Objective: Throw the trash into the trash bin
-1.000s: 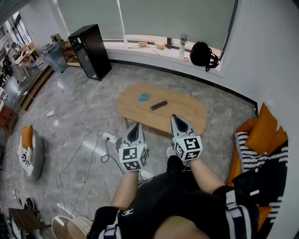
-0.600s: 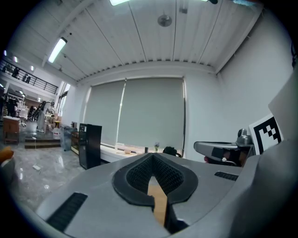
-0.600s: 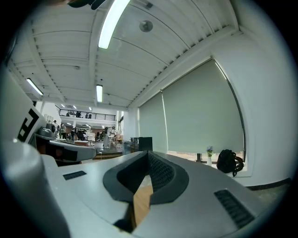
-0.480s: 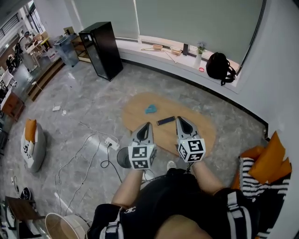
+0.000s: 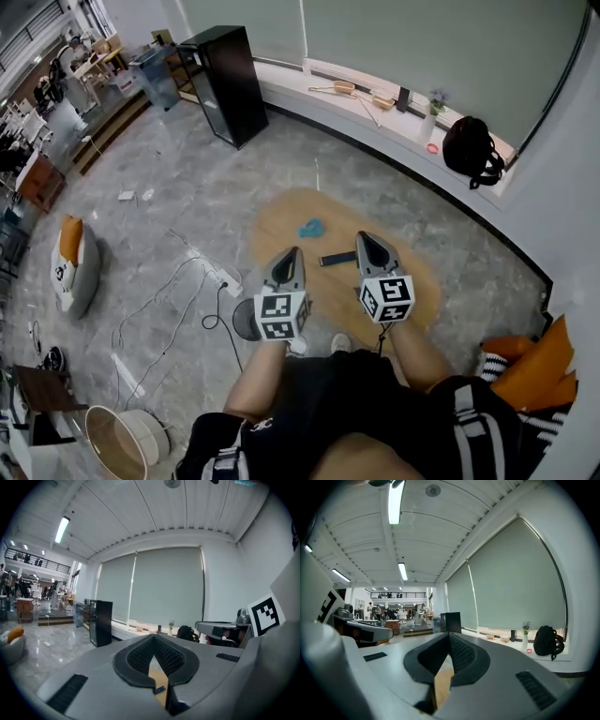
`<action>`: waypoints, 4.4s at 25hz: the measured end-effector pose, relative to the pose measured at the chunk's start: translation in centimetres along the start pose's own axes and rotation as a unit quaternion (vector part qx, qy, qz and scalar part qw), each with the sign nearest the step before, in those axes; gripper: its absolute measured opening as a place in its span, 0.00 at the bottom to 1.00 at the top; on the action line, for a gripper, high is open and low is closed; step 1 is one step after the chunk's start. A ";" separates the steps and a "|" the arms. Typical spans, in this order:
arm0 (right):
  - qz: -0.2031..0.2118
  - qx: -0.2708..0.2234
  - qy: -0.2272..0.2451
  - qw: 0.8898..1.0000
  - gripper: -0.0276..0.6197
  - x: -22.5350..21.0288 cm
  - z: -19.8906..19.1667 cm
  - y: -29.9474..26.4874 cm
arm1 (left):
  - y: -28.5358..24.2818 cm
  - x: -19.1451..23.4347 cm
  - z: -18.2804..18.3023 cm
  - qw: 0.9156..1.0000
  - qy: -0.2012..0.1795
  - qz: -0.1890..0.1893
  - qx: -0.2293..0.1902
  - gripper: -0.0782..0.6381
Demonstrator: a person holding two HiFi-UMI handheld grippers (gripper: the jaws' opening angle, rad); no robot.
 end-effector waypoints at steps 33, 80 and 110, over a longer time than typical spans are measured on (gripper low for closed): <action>0.039 0.285 0.007 0.958 0.06 -2.2 -32.3 -14.5 | -14.4 10.6 -29.4 0.966 0.126 0.010 0.225 0.13; 0.335 0.445 0.357 0.750 0.32 -3.0 -48.5 -25.3 | -9.8 10.9 -45.0 0.946 0.187 0.020 0.263 0.13; 0.135 0.196 0.007 0.971 0.32 5.1 -37.4 -14.2 | -8.6 11.4 -39.9 0.957 0.210 0.110 0.167 0.13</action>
Point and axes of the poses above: the fingertips, and each gripper's own axes: y backward along the fingers, x to its left, z out of its top, the point moved 7 cm from there along y, backward along the fingers, and after that the axes turned 1 degree about x, right-handed, at the moved point
